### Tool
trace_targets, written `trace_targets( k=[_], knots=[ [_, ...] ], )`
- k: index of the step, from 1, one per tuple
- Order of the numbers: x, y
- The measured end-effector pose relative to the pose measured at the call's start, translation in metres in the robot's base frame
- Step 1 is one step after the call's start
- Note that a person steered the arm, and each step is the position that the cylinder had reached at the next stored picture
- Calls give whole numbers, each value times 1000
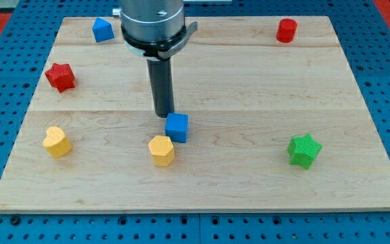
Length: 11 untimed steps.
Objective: Place the green star right to the blue cube
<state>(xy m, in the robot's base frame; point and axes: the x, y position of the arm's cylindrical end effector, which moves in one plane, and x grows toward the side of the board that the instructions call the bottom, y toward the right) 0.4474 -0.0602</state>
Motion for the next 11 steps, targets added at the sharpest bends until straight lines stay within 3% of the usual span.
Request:
trace_targets(
  k=[1, 3, 4, 5, 6, 9, 11],
  knots=[
    [-1, 27],
    [-1, 242],
    [63, 293],
    [91, 281],
    [58, 232],
    [143, 214],
    [121, 138]
  ],
)
